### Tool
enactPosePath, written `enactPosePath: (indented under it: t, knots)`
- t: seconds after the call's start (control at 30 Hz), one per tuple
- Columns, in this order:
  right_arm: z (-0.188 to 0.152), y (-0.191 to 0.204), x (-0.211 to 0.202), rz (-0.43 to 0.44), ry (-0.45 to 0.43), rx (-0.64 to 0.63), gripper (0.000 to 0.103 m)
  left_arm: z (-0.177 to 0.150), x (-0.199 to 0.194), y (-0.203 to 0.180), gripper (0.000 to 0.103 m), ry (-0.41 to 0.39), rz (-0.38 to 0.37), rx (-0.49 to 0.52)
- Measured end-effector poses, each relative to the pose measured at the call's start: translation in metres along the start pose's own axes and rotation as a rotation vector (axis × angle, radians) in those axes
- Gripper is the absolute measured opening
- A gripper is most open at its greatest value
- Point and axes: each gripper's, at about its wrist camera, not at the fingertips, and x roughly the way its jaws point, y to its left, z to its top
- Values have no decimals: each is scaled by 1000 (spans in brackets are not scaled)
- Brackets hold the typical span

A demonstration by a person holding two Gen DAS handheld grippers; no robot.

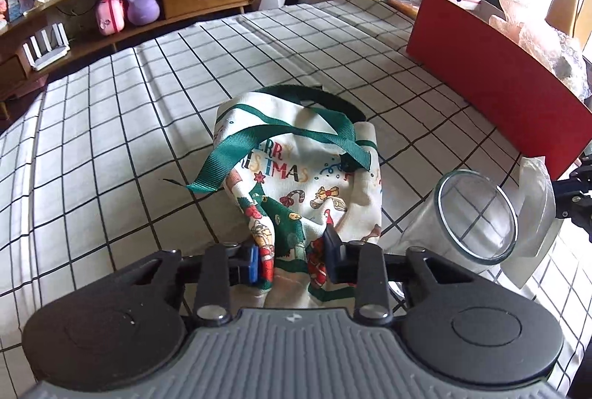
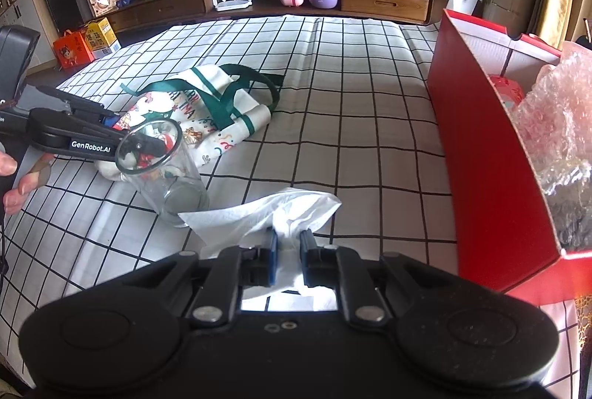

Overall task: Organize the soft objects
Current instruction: 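Lift the tote bag and tissue and carry both over the red box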

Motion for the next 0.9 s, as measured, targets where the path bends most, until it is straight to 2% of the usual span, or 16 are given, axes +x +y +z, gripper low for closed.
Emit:
enactPosePath:
  t: [0.23,0.47,0.57,0.9]
  knots:
    - [0,-4,-22,-14,-50,7,11,6,-27,2,22,-61,36,-70]
    - [2,-6,-55,-26,-106,4,11,19,-69,-3,22,-129,69,-100]
    - [3,-7,-72,-28,-129,-2,11,24,-89,-9,22,-145,60,-113]
    - [5,-22,-123,-41,-201,-1,11,40,-145,-55,22,-188,29,-70]
